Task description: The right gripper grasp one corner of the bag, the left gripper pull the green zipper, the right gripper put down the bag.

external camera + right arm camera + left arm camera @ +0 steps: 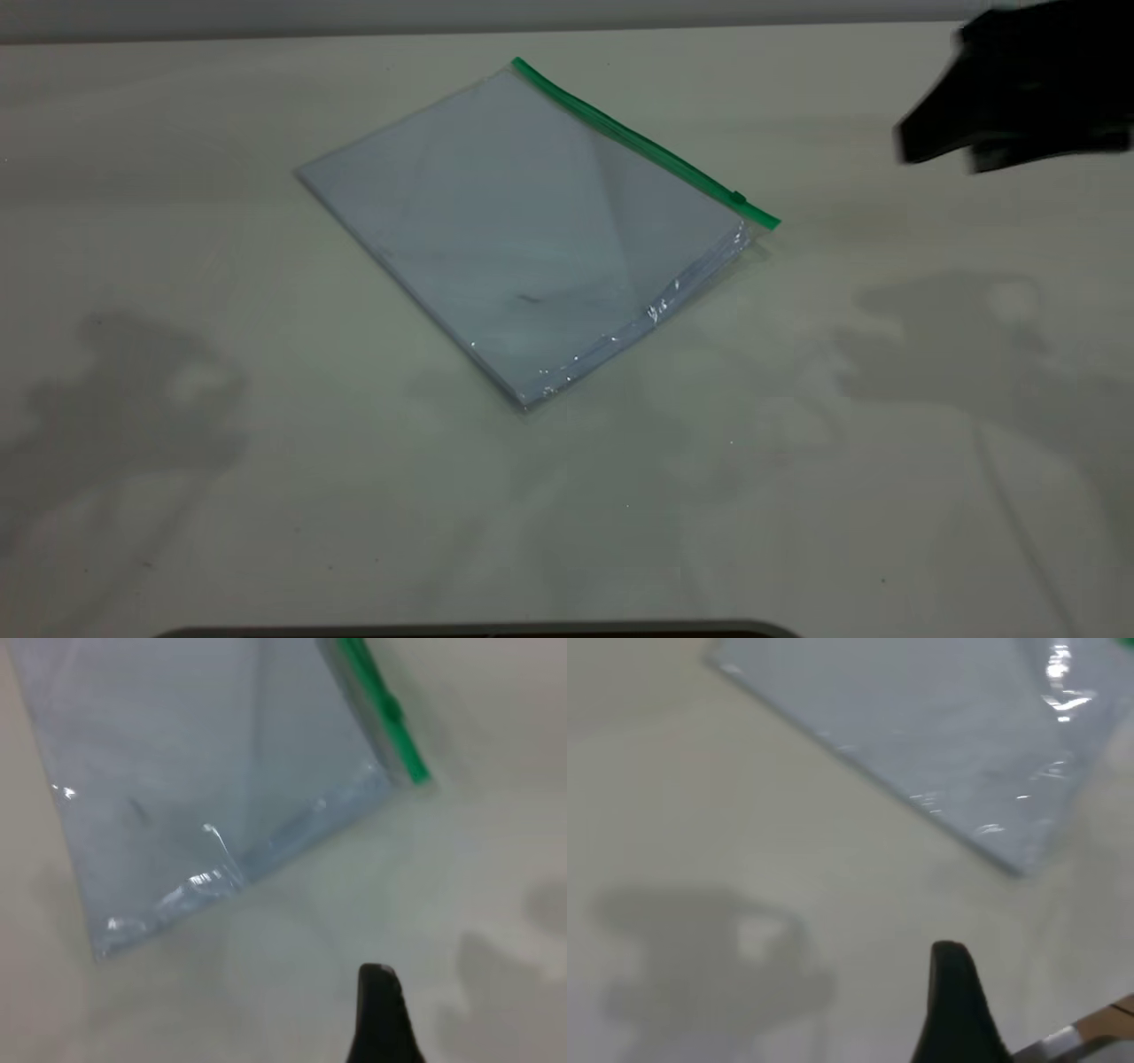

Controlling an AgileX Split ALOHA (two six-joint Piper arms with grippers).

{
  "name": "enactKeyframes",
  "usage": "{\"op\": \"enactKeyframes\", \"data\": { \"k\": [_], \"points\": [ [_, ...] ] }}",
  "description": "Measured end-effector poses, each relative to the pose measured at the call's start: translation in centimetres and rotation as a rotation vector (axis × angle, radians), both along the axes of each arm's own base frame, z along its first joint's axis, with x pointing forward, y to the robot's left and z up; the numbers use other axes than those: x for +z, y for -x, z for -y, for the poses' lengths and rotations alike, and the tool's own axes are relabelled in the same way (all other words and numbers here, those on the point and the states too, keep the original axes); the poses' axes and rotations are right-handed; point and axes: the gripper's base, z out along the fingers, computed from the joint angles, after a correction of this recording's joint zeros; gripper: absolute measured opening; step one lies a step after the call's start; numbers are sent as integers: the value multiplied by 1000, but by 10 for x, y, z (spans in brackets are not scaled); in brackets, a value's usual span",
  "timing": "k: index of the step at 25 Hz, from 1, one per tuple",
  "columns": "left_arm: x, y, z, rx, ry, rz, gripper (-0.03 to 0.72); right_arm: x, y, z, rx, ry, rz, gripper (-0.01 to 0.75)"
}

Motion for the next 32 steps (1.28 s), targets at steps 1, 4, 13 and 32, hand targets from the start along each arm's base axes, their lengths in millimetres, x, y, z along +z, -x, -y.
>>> {"op": "enactKeyframes", "data": {
  "k": [1,4,13,32],
  "points": [
    [-2,-3,1,-10,12,1,552,-11,-7,-3,15,-21,-18,557],
    [-9,-10,3,-12,28,-3,552,-37,-31,-10,58,-74,-41,557],
    [-10,-21,1,5,17,29,552,-101,-79,-14,158,-135,-99,558],
    [-12,-25,0,19,10,41,552,-144,-112,-13,186,-385,-151,545]
  ]
}}
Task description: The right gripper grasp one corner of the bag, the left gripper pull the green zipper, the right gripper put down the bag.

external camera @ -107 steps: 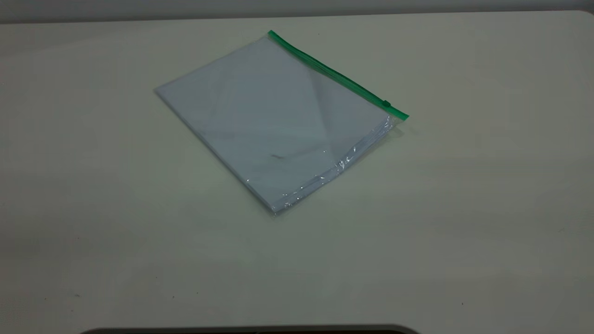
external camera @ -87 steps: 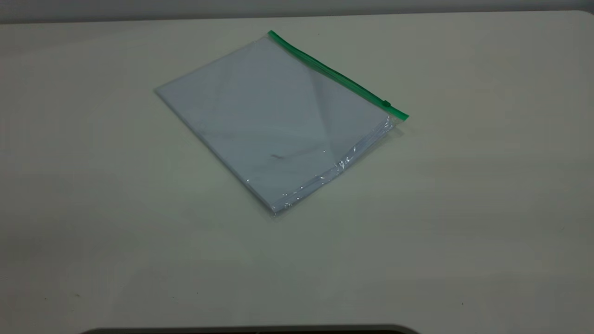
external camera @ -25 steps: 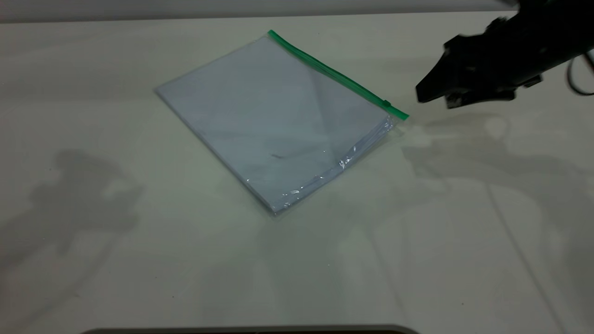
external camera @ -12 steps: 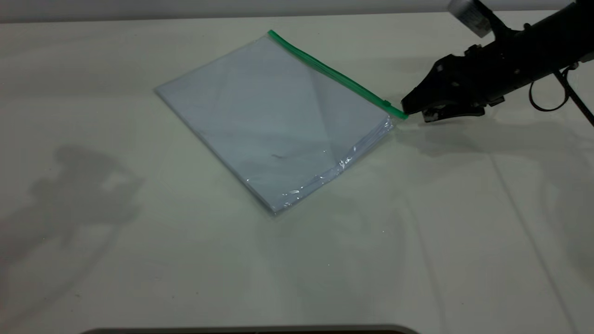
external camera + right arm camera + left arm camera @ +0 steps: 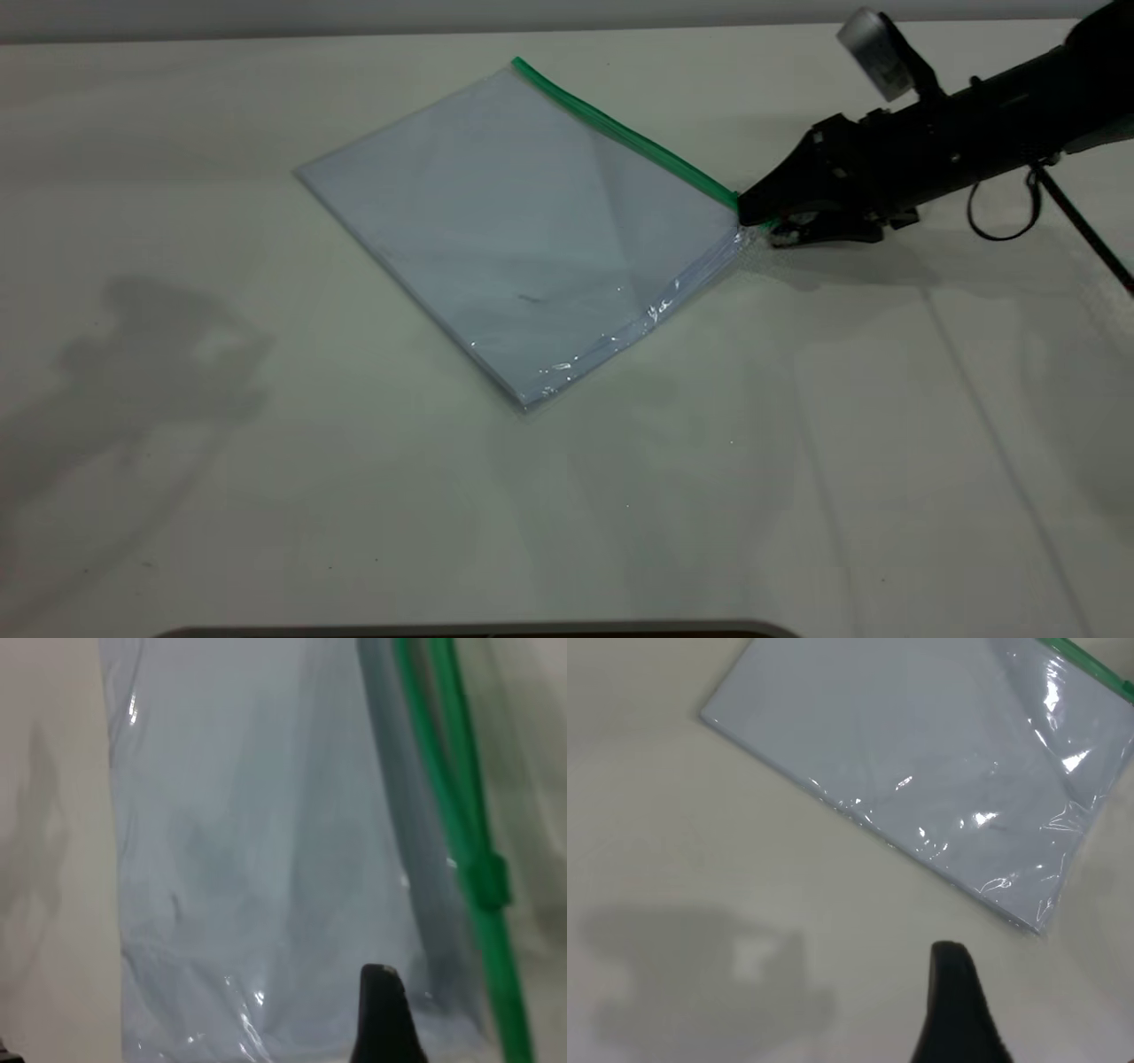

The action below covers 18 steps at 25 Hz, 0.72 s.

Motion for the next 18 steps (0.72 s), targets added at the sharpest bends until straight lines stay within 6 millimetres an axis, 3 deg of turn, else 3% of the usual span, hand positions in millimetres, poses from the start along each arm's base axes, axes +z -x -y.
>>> {"op": "enactKeyframes", "data": {
  "k": [7,14,18],
  "points": [
    [0,0,0,2,-1,2,552,0,2,-16,29,2,13,487],
    [0,-1,0,3,-1,3,552,0,1,-17,31,8,20,241],
    [0,-1,0,3,-2,4,552,-1,2,-21,41,12,23,200]
  ]
}}
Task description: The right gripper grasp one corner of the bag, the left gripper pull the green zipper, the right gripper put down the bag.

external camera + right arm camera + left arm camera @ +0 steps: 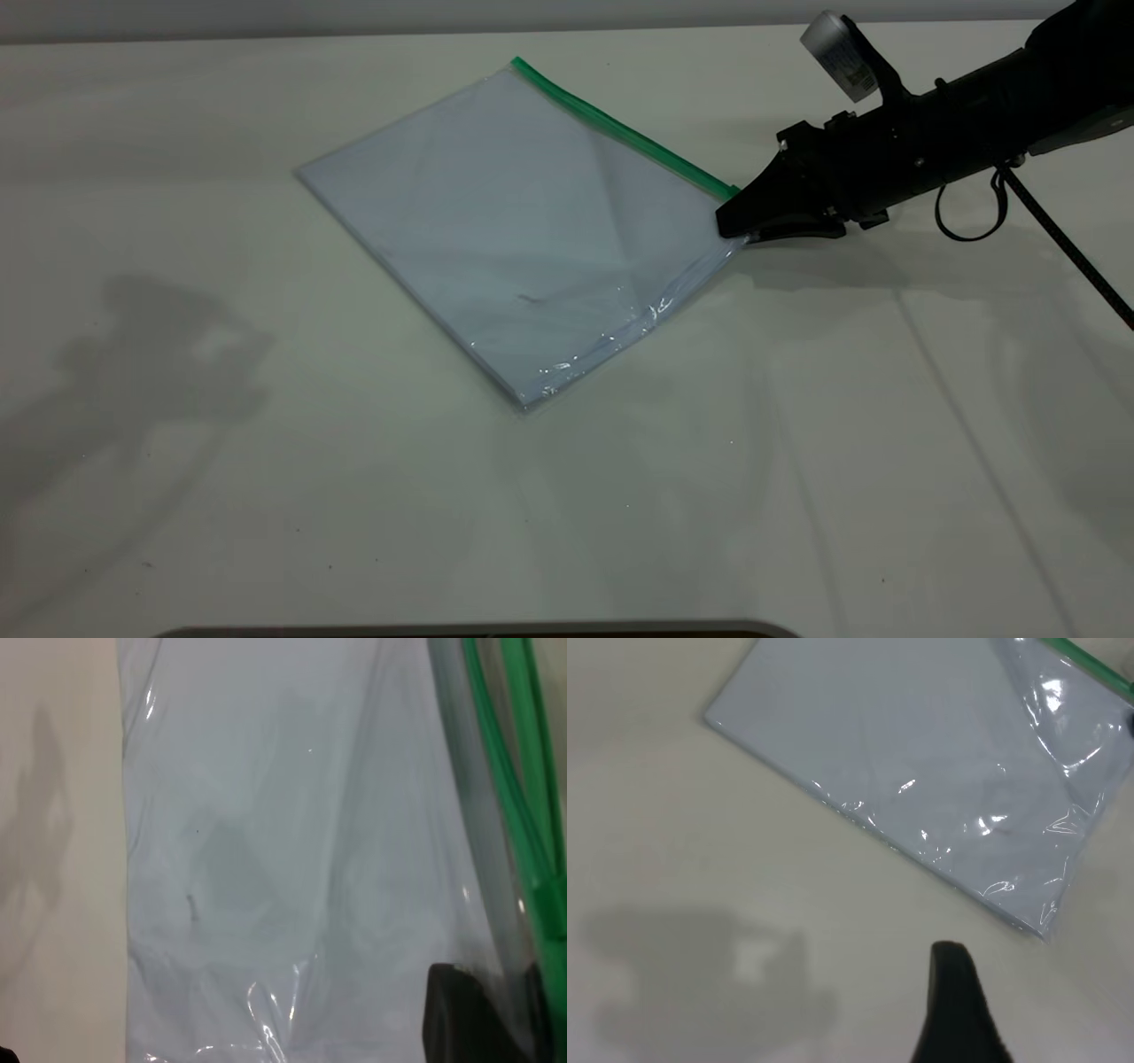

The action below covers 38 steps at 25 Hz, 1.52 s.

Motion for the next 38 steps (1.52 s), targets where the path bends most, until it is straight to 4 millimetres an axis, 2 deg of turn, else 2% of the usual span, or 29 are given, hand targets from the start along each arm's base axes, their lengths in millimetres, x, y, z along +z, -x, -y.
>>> {"op": "enactKeyframes", "data": {
  "k": [5,7,9,10,14,18,20,23,26,28,30,32,38],
  "points": [
    [0,0,0,1,-1,2,552,0,1,-3,23,5,20,218],
    [0,0,0,2,-1,3,552,0,1,-3,31,7,26,173],
    [0,-1,-1,5,-5,12,552,3,1,-4,56,6,35,66],
    [1,-2,-1,10,-12,28,552,5,2,-4,77,7,40,38],
    [5,-11,-6,55,-44,130,552,34,-2,-5,155,21,100,33],
    [5,-16,-2,50,-32,165,552,78,-6,-9,250,48,196,33],
    [2,-20,7,-16,-41,167,552,101,-5,-17,309,70,249,33],
    [2,-35,23,-87,-33,179,552,117,2,-36,404,93,289,33],
    [2,-55,41,-157,-36,208,552,116,13,-60,503,108,290,33],
    [-5,-67,55,-210,-41,206,552,114,20,-74,575,119,298,33],
    [-12,-77,67,-250,-44,200,552,114,24,-80,604,115,305,33],
    [-21,-85,80,-289,-48,194,552,114,22,-79,597,128,314,33],
    [-42,-96,112,-422,-71,190,552,113,11,-53,529,155,324,33]
  ]
}}
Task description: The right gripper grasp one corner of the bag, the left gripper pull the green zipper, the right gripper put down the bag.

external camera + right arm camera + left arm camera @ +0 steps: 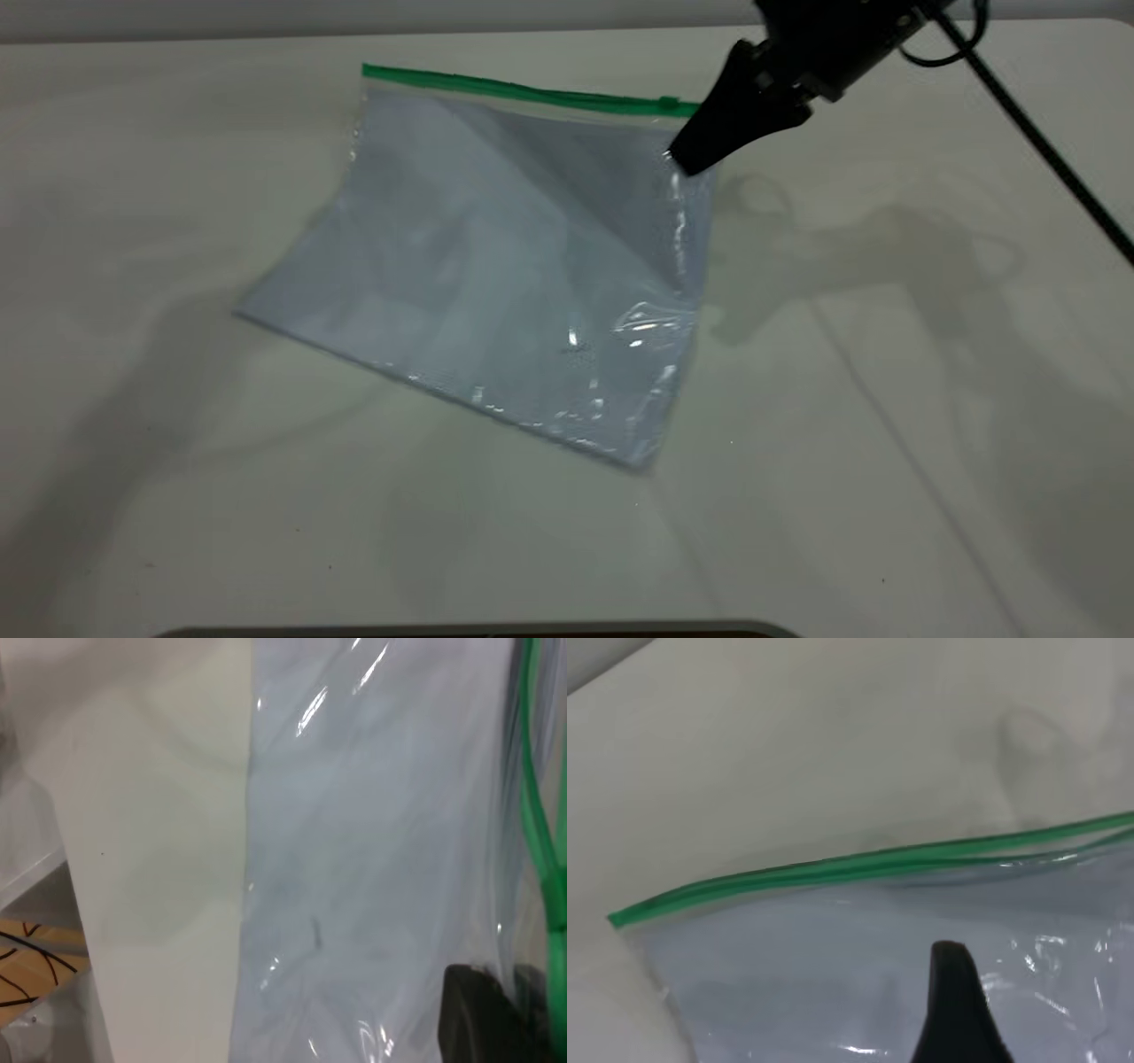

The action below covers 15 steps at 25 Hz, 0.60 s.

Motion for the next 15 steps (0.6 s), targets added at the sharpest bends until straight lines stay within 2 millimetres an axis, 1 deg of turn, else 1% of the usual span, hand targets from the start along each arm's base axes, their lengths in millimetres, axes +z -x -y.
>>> {"op": "enactKeyframes", "data": {
  "k": [4,8,12,15],
  "points": [
    [-18,-3,19,-99,-18,-40,552,2,4,-6,33,-18,-16,33],
    [-37,-7,35,-230,-25,-83,552,16,4,-18,112,-71,-38,33],
    [-49,-14,51,-321,46,-88,552,29,-1,-23,131,-102,-48,33],
    [-57,-16,66,-391,100,-54,552,30,-1,-22,129,-100,-50,33]
  ]
}}
